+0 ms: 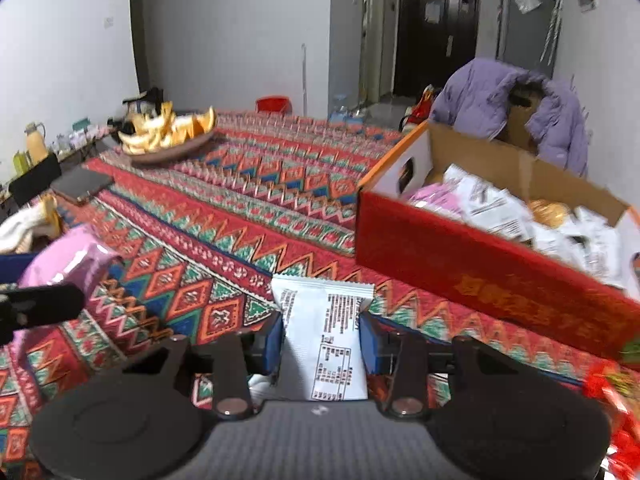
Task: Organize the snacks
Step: 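Lift both packets and carry both tools toward the box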
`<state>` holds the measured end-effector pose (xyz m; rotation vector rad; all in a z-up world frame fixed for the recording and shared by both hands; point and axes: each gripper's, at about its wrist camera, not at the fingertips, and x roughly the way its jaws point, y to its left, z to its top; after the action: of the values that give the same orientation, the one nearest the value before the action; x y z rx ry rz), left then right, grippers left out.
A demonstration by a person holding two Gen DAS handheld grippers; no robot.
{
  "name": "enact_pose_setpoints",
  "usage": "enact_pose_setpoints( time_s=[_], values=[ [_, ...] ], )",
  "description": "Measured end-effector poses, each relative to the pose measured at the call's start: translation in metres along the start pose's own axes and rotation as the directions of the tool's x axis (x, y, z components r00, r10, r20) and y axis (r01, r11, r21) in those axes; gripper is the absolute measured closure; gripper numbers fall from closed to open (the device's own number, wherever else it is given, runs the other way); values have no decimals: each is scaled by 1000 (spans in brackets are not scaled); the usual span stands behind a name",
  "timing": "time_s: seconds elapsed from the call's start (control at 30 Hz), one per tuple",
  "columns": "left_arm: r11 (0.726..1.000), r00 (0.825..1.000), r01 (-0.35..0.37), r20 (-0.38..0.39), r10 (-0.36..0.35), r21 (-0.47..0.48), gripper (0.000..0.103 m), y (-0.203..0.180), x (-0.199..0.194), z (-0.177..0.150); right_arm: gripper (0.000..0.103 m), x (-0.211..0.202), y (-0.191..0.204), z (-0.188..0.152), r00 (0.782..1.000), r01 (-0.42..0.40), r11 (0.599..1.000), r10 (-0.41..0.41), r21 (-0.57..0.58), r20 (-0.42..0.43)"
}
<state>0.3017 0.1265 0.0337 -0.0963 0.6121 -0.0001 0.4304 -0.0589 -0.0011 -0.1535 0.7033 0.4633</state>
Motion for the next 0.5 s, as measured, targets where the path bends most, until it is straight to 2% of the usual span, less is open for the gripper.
enact_pose_setpoints(
  time_s=[0.17, 0.37, 0.5],
  values=[
    [997, 998, 67, 18, -68, 31, 40, -37, -26, -9, 64, -73, -20, -24, 999, 7, 1000, -8, 19, 50],
    [981, 985, 169, 15, -171, 93, 40, -98, -48, -30, 64, -158, -49, -71, 994, 69, 997, -72, 38, 82],
    [969, 979, 202, -3, -204, 144, 40, -134, -60, -47, 64, -202, -69, -106, 989, 107, 991, -115, 75, 98]
  ],
)
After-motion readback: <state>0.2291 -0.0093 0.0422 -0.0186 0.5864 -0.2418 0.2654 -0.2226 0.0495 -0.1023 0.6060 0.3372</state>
